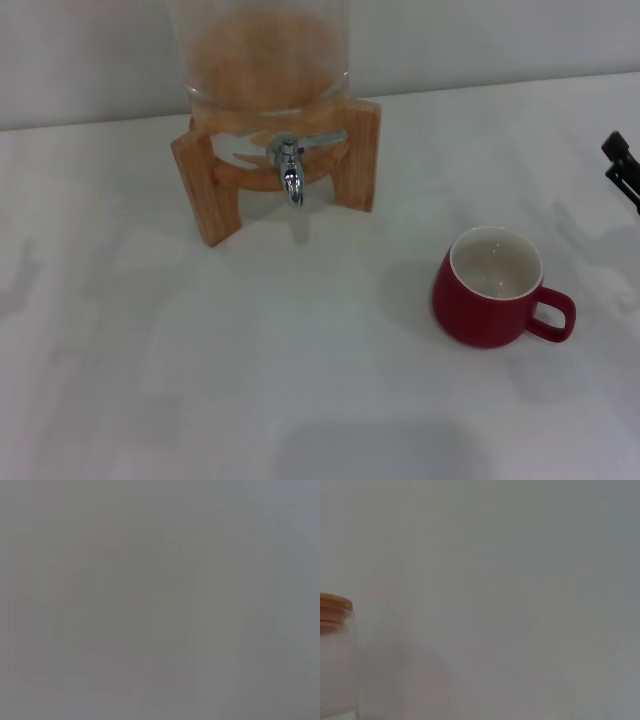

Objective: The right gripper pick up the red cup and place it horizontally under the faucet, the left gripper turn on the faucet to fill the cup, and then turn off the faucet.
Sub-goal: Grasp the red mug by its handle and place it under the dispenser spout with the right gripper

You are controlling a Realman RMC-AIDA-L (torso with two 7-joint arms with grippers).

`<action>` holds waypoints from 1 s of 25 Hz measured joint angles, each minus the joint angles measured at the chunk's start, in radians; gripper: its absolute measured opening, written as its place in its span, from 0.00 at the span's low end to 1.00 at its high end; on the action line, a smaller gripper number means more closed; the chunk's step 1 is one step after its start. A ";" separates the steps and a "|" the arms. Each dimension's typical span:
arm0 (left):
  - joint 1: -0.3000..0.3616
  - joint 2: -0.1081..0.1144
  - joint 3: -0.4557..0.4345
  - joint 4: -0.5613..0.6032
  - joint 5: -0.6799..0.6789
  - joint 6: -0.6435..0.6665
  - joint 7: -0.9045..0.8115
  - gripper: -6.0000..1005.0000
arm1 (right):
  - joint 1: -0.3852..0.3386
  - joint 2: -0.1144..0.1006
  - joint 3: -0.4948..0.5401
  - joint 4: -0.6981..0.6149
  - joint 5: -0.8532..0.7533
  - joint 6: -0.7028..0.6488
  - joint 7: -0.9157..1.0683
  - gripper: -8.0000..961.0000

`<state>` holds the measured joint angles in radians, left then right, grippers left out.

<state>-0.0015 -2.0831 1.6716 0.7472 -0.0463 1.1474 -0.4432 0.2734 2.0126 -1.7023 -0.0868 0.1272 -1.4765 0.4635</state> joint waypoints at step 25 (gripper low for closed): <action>-0.009 0.000 -0.013 -0.005 0.002 -0.007 0.066 0.88 | -0.113 -0.012 -0.014 0.099 -0.064 -0.136 0.039 0.89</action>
<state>-0.0108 -2.0831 1.6582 0.7424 -0.0446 1.1403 -0.3771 0.1606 2.0010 -1.7163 0.0123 0.0629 -1.6129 0.5026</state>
